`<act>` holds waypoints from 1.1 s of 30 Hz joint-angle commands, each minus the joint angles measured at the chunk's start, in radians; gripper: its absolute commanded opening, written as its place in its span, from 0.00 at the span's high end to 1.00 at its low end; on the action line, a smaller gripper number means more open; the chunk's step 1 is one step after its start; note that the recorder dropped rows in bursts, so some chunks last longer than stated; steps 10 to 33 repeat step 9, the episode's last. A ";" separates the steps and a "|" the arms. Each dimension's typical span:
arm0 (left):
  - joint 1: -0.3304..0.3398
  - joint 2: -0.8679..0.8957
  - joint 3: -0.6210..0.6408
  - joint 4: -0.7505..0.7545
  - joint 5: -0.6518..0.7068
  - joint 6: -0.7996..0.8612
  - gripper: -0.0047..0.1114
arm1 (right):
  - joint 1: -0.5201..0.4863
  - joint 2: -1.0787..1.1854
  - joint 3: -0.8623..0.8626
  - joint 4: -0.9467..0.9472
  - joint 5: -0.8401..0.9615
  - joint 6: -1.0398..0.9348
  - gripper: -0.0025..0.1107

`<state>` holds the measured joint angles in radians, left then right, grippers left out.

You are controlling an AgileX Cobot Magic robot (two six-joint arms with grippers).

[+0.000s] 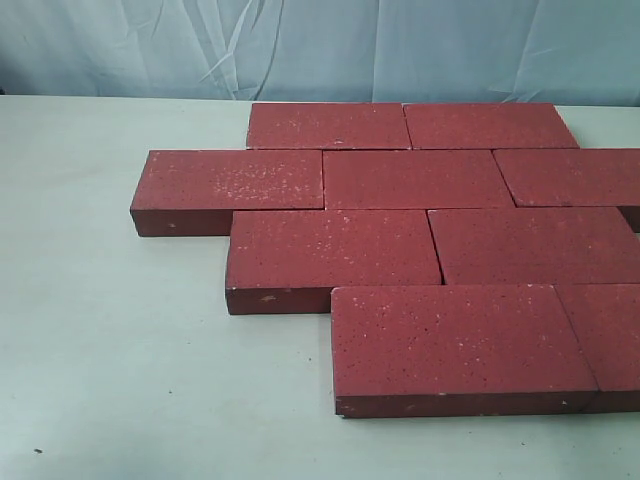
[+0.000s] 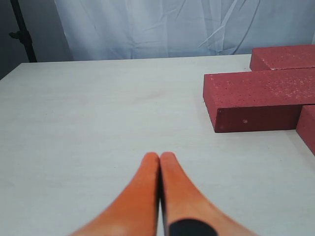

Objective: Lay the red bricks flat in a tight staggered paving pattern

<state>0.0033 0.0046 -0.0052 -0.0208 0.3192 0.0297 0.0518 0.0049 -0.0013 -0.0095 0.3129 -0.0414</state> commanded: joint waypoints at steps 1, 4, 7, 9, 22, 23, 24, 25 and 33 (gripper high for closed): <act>0.004 -0.005 0.005 -0.001 -0.013 -0.005 0.96 | -0.006 -0.005 0.001 -0.002 -0.009 0.001 0.98; 0.004 -0.005 0.005 -0.001 -0.013 -0.005 0.96 | -0.006 -0.005 0.001 -0.002 -0.009 0.001 0.98; 0.004 -0.005 0.005 -0.001 -0.013 -0.005 0.96 | -0.006 -0.005 0.001 -0.008 -0.009 0.001 0.98; 0.004 -0.005 0.005 -0.001 -0.013 -0.005 0.96 | -0.006 -0.005 0.001 -0.008 -0.009 0.001 0.98; 0.004 -0.005 0.005 -0.001 -0.013 -0.005 0.96 | -0.006 -0.005 0.001 -0.008 -0.009 0.001 0.98; 0.004 -0.005 0.005 -0.001 -0.013 -0.005 0.96 | -0.006 -0.005 0.001 -0.008 -0.009 0.001 0.98; 0.004 -0.005 0.005 -0.001 -0.013 -0.005 0.96 | -0.006 -0.005 0.001 -0.008 -0.009 0.001 0.98; 0.004 -0.005 0.005 -0.001 -0.013 -0.005 0.96 | -0.006 -0.005 0.001 -0.008 -0.009 0.001 0.98; 0.004 -0.005 0.005 -0.001 -0.013 -0.005 0.96 | -0.006 -0.005 0.001 -0.008 -0.009 0.001 0.98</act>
